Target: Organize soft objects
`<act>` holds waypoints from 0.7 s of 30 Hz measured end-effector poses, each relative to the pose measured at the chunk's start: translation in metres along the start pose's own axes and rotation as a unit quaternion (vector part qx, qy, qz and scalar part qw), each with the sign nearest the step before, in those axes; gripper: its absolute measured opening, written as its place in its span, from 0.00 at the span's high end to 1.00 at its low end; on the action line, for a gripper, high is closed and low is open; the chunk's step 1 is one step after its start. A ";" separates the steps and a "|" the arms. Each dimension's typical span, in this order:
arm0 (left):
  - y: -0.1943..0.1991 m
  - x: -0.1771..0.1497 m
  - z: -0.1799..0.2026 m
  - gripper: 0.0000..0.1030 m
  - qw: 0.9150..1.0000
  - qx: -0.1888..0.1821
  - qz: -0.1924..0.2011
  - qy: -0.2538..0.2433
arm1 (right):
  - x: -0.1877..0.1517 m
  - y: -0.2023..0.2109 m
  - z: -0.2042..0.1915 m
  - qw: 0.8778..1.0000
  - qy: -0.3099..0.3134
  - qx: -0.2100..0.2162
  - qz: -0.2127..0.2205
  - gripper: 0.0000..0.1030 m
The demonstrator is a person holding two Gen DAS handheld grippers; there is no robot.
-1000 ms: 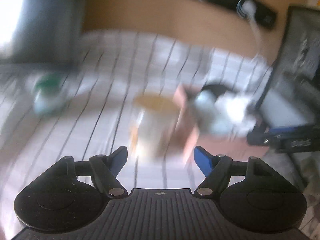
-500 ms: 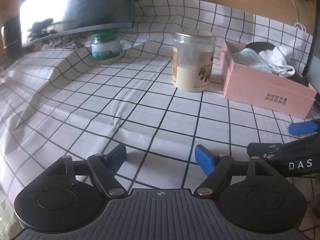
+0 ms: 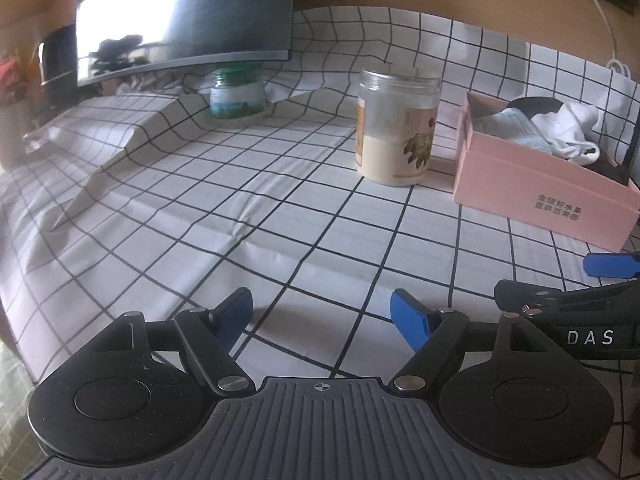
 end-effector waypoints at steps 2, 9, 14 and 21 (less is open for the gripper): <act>0.000 0.000 0.000 0.21 1.000 0.000 0.000 0.000 | 0.000 -0.001 0.000 1.000 -0.003 -0.001 0.007 0.00; 0.000 0.000 0.000 0.21 1.000 0.000 0.001 0.000 | 0.001 -0.002 0.000 1.000 -0.003 -0.001 0.007 0.00; 0.001 0.000 0.000 0.21 1.000 0.000 0.001 0.000 | 0.001 -0.002 0.000 1.000 -0.003 -0.001 0.007 0.00; 0.001 0.000 0.000 0.20 1.000 -0.001 0.001 0.000 | 0.001 -0.002 0.000 1.000 -0.003 -0.001 0.007 0.00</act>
Point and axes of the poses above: each gripper's, at about its wrist camera, not at the fingertips, and y roughly against the way its jaws point, z to its right, x to its top, the point moved 4 cm from there along -y, roughly the way its jaws point, and after that the axes turned 10 degrees about -x, right-handed, at the moved point
